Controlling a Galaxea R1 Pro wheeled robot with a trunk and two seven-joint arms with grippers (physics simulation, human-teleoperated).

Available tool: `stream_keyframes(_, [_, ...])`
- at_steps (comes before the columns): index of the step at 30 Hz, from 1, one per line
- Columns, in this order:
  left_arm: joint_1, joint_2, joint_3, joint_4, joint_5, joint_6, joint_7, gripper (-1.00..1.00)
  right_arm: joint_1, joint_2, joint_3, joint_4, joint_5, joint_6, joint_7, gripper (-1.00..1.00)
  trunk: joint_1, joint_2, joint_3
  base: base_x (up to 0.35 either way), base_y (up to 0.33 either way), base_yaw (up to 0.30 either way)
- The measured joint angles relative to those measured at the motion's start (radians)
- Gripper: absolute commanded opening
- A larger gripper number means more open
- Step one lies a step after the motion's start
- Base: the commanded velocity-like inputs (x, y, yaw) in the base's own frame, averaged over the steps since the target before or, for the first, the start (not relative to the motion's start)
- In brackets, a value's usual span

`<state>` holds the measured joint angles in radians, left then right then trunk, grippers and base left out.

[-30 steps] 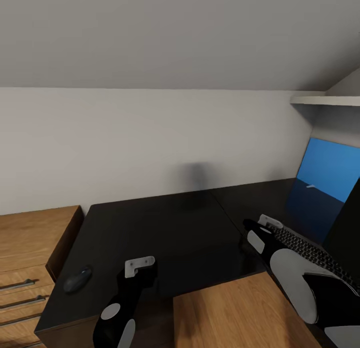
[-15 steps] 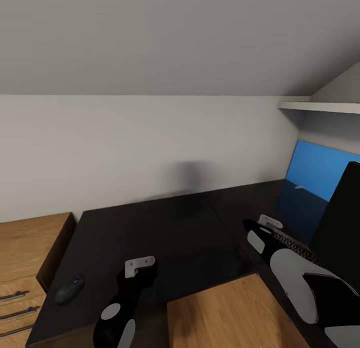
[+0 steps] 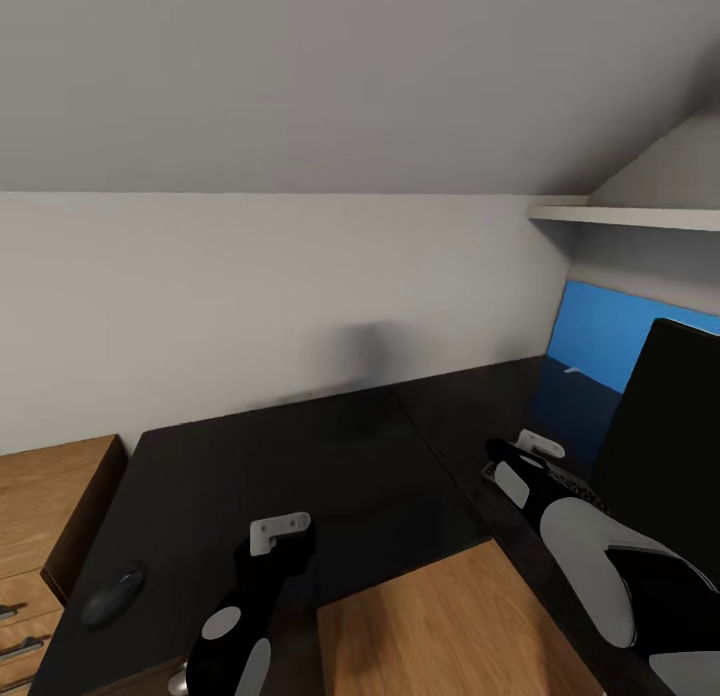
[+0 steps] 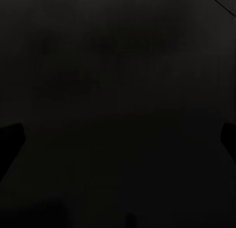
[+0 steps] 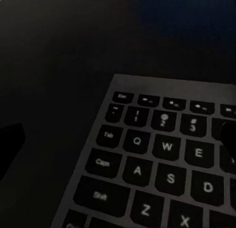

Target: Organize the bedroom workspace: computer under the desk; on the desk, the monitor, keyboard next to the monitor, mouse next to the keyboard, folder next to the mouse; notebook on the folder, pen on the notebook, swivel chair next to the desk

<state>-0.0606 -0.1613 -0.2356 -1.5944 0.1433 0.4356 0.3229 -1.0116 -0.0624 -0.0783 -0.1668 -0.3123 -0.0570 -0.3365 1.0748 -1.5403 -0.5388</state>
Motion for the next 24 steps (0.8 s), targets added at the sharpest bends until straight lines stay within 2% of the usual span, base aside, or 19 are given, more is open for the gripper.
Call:
stream_keyframes(4, [0.000,0.000,0.000,-0.004,0.001,-0.001,-0.001,1.00,0.000,0.000,0.000,0.001,0.000,0.000,0.001,1.00,0.000,0.000,0.000,0.000,0.000,-0.004])
stream_keyframes(24, [0.000,-0.002,0.000,-0.009,0.001,-0.001,0.001,1.00,0.000,-0.005,0.003,-0.002,0.005,0.001,-0.010,1.00,0.077,-0.140,-0.063,0.000,0.000,0.000])
